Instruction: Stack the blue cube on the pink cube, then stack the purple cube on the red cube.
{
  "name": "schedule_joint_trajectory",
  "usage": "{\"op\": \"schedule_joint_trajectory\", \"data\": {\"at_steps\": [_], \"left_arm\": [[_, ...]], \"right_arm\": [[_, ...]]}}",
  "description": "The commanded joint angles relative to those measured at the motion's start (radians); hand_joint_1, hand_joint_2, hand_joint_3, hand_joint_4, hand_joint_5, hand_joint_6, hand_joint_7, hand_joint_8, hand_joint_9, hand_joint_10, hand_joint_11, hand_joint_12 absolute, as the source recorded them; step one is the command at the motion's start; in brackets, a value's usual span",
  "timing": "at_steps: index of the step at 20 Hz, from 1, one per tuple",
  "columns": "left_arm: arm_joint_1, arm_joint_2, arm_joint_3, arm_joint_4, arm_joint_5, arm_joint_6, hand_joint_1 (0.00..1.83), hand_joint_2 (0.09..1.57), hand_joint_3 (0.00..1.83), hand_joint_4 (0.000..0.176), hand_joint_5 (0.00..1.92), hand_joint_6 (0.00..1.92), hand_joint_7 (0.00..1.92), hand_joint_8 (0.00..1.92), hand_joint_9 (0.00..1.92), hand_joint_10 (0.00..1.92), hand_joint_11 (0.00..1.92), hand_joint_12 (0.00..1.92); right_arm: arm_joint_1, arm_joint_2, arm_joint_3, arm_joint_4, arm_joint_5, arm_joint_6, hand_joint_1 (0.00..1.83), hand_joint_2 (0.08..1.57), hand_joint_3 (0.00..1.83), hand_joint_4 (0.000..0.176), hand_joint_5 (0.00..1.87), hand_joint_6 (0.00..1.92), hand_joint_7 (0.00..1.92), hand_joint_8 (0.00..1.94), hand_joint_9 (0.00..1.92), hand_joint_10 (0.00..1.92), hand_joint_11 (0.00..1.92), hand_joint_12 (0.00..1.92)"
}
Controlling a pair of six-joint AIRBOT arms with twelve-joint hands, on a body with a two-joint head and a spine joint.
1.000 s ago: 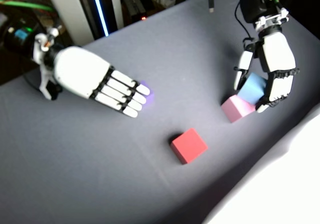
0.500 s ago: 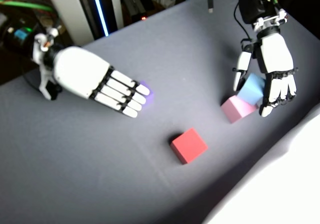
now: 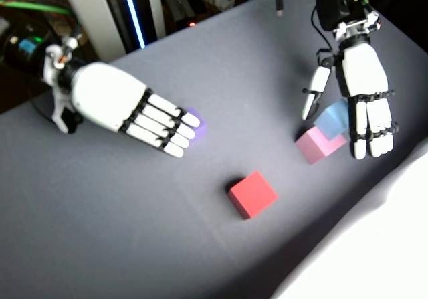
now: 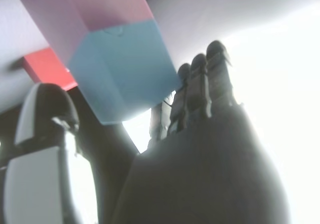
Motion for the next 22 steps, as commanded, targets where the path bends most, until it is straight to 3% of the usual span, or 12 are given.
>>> {"op": "schedule_joint_trajectory", "data": {"at_steps": [1,6,14,18,20,22], "left_arm": [[-0.01,0.013,-0.004,0.004,-0.129,-0.003,0.73,1.01,0.0,0.176,0.0,0.0,0.0,0.0,0.0,0.0,0.0,0.0],[-0.011,0.044,-0.047,0.036,-0.179,-0.003,0.66,0.98,0.0,0.176,0.0,0.0,0.0,0.0,0.0,0.0,0.0,0.0],[0.041,0.21,-0.256,0.141,-0.425,-0.002,0.59,0.95,0.0,0.176,0.0,0.0,0.0,0.0,0.0,0.0,0.0,0.0],[0.13,0.29,-0.346,0.157,-0.573,-0.017,0.65,1.0,0.0,0.176,0.0,0.0,0.0,0.0,0.0,0.0,0.0,0.0],[0.19,0.326,-0.39,0.169,-0.65,-0.037,0.59,1.0,0.0,0.176,0.0,0.0,0.0,0.0,0.0,0.0,0.0,0.0],[0.257,0.355,-0.436,0.173,-0.707,-0.041,0.61,1.04,0.02,0.176,0.0,0.0,0.0,0.0,0.0,0.0,0.0,0.0]], "right_arm": [[0.004,-0.001,0.002,-0.01,0.11,0.005,0.73,1.33,0.0,0.0,0.0,0.0,0.0,0.0,0.0,0.0,0.0,0.0],[0.004,-0.001,0.002,-0.009,0.11,0.006,0.69,1.33,0.0,0.0,0.0,0.0,0.0,0.0,0.0,0.0,0.0,0.0],[0.005,0.015,-0.013,-0.016,0.13,0.009,0.57,1.29,0.0,0.0,0.0,0.0,0.0,0.0,0.0,0.0,0.0,0.0],[0.018,0.017,-0.012,-0.017,0.136,0.01,0.62,1.24,0.0,0.0,0.0,0.0,0.0,0.0,0.0,0.0,0.0,0.0],[0.027,0.012,-0.007,-0.016,0.136,0.01,0.71,1.22,0.0,0.0,0.0,0.0,0.0,0.0,0.0,0.0,0.0,0.0],[0.039,-0.003,0.006,-0.012,0.129,0.012,0.66,1.19,0.0,0.0,0.0,0.0,0.0,0.0,0.0,0.0,0.0,0.0]]}}
